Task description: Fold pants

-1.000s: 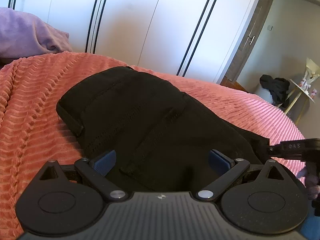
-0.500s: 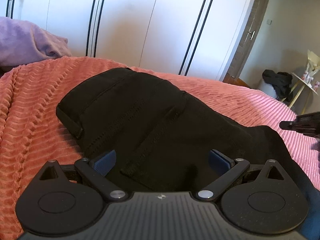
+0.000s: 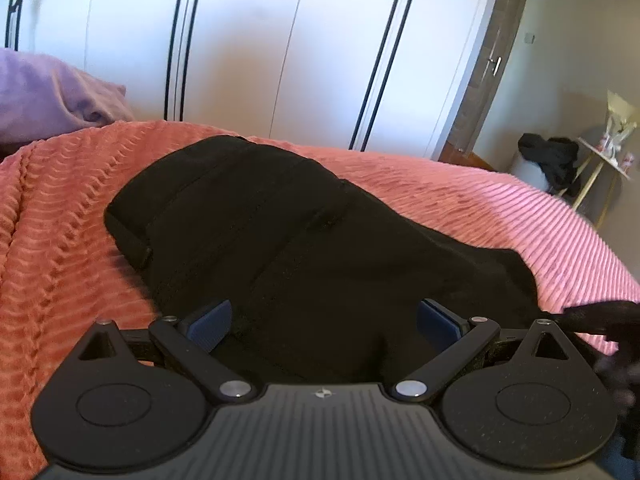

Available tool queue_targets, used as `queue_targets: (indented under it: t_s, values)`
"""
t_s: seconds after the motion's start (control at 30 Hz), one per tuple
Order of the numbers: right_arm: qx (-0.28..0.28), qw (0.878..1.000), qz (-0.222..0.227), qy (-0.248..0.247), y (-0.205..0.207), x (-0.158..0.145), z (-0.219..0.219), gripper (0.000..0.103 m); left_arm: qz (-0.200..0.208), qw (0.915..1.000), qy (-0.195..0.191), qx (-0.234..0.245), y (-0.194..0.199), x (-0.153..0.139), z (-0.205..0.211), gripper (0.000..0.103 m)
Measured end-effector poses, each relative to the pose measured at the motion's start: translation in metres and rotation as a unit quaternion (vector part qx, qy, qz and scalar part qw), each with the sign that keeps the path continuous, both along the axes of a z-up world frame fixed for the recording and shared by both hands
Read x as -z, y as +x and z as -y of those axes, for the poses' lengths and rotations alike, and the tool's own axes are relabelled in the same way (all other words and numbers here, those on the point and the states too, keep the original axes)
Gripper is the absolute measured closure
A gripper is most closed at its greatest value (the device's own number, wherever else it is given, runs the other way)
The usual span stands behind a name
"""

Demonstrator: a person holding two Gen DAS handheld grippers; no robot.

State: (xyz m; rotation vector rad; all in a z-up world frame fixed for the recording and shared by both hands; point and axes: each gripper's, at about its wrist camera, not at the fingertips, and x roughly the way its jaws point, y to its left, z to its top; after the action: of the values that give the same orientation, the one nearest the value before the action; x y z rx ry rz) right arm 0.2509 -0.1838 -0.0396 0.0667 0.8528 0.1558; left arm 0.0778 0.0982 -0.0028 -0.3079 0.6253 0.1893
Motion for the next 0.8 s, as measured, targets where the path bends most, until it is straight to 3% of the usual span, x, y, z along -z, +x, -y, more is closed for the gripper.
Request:
queue_targets:
  t_s: [0.07, 0.1, 0.17, 0.23, 0.33, 0.4, 0.43, 0.53, 0.63, 0.73, 0.8]
  values:
    - [0.054, 0.997, 0.050, -0.039, -0.005, -0.009, 0.002, 0.098, 0.005, 0.9999, 0.008, 0.007, -0.003, -0.004, 0.002, 0.004]
    - [0.076, 0.996, 0.049, -0.021, -0.008, -0.012, 0.013, 0.097, 0.005, 0.9999, 0.013, 0.010, -0.004, -0.006, 0.003, 0.004]
    - [0.075, 0.993, 0.015, 0.086, -0.020, -0.016, 0.039, 0.096, 0.009, 0.9996, 0.017, 0.018, -0.006, -0.008, 0.005, 0.004]
    - [0.052, 0.991, 0.001, 0.125, -0.048, -0.024, 0.052, 0.093, 0.007, 0.9995, 0.019, 0.025, -0.004, -0.005, 0.007, 0.004]
    - [0.033, 0.995, 0.005, 0.093, -0.084, -0.028, 0.056, 0.093, -0.003, 0.9993, 0.014, 0.034, 0.004, 0.002, 0.017, 0.004]
    - [0.047, 0.997, -0.016, 0.060, -0.095, -0.017, 0.061, 0.094, -0.002, 0.9988, 0.014, 0.048, 0.009, 0.004, 0.030, 0.004]
    - [0.063, 0.997, -0.025, 0.040, -0.093, -0.007, 0.065, 0.101, -0.001, 0.9985, 0.017, 0.052, 0.012, 0.006, 0.035, 0.004]
    - [0.083, 0.996, 0.027, 0.035, -0.085, 0.006, 0.074, 0.103, -0.015, 0.9974, 0.025, 0.066, 0.028, 0.016, 0.048, 0.004]
    - [0.095, 0.994, 0.032, 0.042, -0.079, 0.003, 0.076, 0.103, -0.041, 0.9958, 0.061, 0.055, 0.037, 0.022, 0.051, 0.004]
    - [0.104, 0.993, 0.052, 0.031, -0.102, -0.009, 0.085, 0.098, -0.027, 0.9966, 0.069, 0.034, 0.034, 0.011, 0.036, 0.004]
    - [0.107, 0.992, 0.049, 0.048, -0.123, -0.012, 0.108, 0.096, -0.024, 0.9971, 0.068, 0.023, 0.038, 0.006, 0.025, 0.004]
